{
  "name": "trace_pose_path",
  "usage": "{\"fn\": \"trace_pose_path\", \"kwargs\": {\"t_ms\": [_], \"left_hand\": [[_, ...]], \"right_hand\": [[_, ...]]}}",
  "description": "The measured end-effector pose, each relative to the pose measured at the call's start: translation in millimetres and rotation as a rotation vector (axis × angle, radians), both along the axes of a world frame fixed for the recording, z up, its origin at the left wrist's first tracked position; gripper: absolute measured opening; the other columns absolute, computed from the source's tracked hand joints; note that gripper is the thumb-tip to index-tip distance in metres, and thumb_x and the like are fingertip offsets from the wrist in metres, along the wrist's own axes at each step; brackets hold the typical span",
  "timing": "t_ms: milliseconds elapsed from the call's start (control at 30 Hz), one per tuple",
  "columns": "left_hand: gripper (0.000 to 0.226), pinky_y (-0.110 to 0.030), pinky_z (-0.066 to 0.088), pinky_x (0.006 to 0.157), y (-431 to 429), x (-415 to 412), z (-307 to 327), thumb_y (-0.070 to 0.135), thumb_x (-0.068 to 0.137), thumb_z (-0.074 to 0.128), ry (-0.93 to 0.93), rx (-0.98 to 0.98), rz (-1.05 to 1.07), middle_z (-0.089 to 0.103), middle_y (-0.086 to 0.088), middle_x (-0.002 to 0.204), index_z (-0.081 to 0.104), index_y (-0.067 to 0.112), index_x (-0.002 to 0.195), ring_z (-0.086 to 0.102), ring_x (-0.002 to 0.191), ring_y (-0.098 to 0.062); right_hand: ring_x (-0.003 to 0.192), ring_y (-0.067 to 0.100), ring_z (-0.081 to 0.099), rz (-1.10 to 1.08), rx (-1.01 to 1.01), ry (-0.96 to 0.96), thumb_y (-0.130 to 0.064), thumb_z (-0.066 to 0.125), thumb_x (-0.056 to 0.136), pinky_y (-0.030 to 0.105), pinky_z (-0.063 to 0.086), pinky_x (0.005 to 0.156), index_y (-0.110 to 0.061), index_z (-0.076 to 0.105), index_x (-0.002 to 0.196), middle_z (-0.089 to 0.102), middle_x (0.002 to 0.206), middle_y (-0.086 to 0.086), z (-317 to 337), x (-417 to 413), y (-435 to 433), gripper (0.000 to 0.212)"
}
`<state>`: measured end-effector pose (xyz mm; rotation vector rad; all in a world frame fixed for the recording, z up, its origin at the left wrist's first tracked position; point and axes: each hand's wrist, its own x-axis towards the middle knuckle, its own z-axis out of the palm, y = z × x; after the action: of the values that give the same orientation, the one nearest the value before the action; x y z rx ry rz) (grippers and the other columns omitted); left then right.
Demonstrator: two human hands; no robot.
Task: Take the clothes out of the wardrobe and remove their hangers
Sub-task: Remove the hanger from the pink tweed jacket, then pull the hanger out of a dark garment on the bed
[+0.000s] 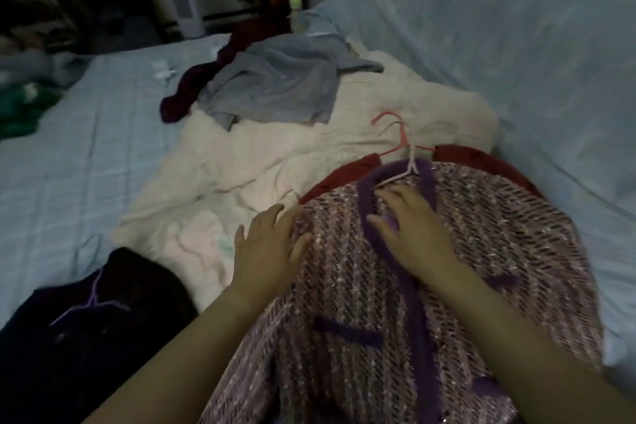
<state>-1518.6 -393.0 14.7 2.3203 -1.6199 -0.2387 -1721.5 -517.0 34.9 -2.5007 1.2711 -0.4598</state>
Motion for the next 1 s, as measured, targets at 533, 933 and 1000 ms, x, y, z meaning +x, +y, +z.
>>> {"fn": "trace_pose_path", "kwargs": {"t_ms": [533, 933, 1000], "left_hand": [[0.067, -0.051, 0.044, 0.095, 498, 79, -5, 0.067, 0.083, 0.028, 0.068, 0.057, 0.662, 0.058, -0.001, 0.127, 0.052, 0.026, 0.131, 0.054, 0.117, -0.022], [0.066, -0.042, 0.044, 0.095, 800, 121, 3, 0.063, 0.086, 0.024, 0.033, 0.055, 1.132, 0.059, 0.001, 0.124, 0.051, 0.024, 0.131, 0.055, 0.115, -0.023], [0.068, -0.042, 0.042, 0.095, 824, 140, 2, 0.064, 0.085, 0.021, 0.035, 0.063, 1.158, 0.059, 0.001, 0.125, 0.050, 0.024, 0.131, 0.054, 0.115, -0.023]], "right_hand": [[0.130, 0.028, 0.039, 0.712, 0.206, 0.201, -0.063, 0.012, 0.083, 0.042, 0.034, 0.106, -0.015, 0.044, 0.136, 0.044, 0.141, 0.010, -26, 200, 433, 0.078], [0.132, 0.018, 0.034, 1.257, 0.245, 0.182, -0.044, 0.041, 0.095, 0.027, 0.032, 0.101, -0.015, 0.039, 0.139, 0.039, 0.143, 0.002, -16, 346, 732, 0.052], [0.130, 0.019, 0.036, 1.285, 0.255, 0.206, -0.045, 0.041, 0.095, 0.028, 0.034, 0.100, -0.015, 0.040, 0.138, 0.041, 0.142, 0.002, -21, 370, 756, 0.053]]}}
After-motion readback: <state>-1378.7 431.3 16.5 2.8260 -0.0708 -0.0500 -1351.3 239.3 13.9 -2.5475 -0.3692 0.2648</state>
